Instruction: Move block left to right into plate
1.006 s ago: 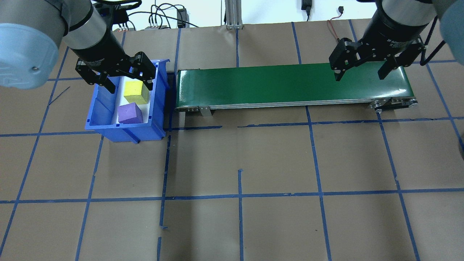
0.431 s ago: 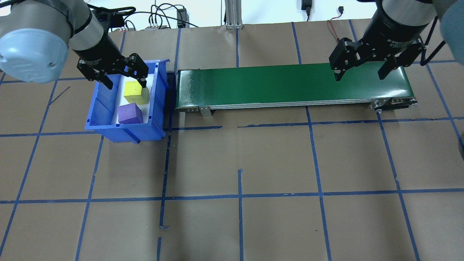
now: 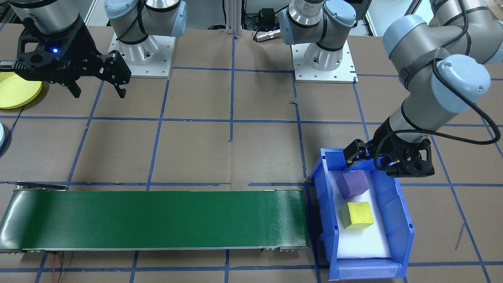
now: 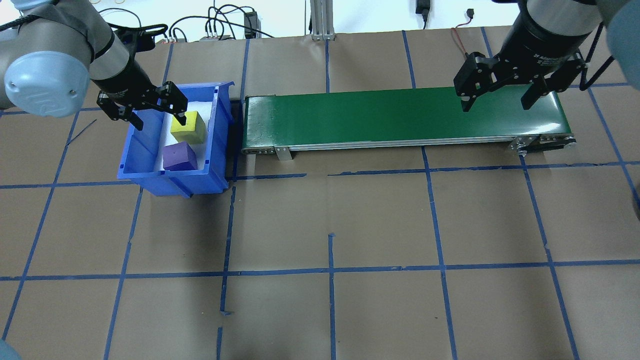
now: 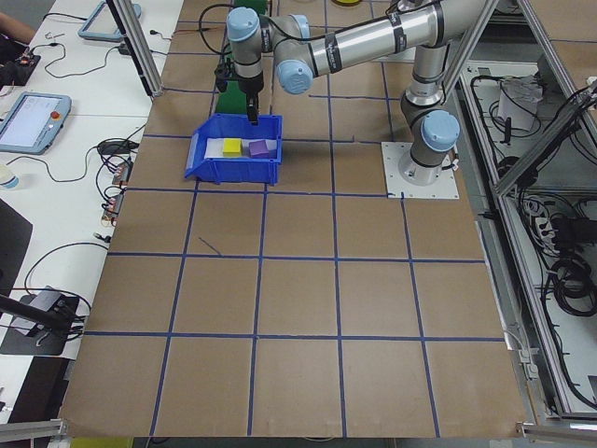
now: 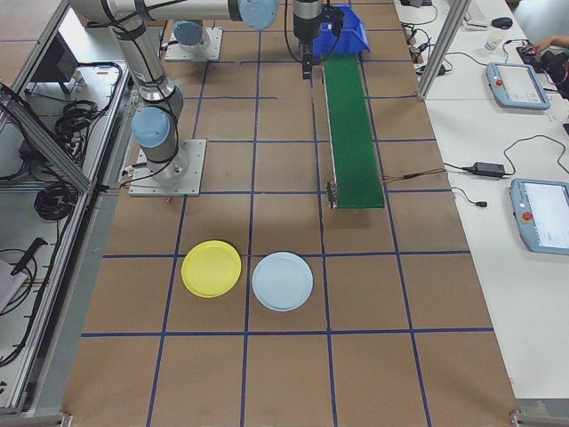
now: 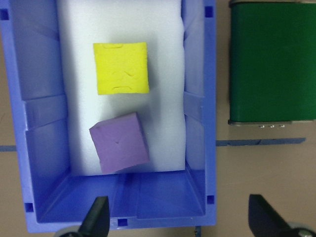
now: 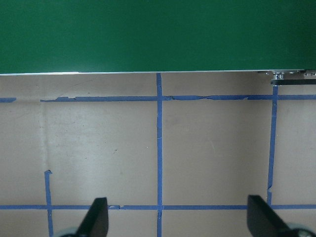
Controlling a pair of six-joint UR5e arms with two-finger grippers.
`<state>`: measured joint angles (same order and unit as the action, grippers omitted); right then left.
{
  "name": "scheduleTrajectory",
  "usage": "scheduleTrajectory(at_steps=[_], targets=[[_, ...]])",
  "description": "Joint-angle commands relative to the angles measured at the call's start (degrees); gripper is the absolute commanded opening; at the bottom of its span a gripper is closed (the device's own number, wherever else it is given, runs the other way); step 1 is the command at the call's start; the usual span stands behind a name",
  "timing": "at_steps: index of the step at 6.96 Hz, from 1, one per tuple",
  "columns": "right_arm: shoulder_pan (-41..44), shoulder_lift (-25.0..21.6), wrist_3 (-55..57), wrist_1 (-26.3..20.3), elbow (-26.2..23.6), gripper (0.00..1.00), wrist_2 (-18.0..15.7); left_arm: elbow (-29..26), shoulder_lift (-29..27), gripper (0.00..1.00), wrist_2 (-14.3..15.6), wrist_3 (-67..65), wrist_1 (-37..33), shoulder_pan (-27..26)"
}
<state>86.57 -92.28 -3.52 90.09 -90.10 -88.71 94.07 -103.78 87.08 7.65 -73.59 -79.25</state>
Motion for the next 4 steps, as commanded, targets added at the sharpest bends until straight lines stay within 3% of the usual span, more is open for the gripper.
scheduleTrajectory(at_steps=[1,4], targets=[[0.00,0.00,0.01,0.00,0.01,1.00,0.03,3.30,-2.64,1.00,0.02,-0.09,5.29,0.50],[0.00,0.00,0.01,0.00,-0.07,1.00,0.03,5.51,-5.98,1.00,0.37,-0.27,9.78,0.50]])
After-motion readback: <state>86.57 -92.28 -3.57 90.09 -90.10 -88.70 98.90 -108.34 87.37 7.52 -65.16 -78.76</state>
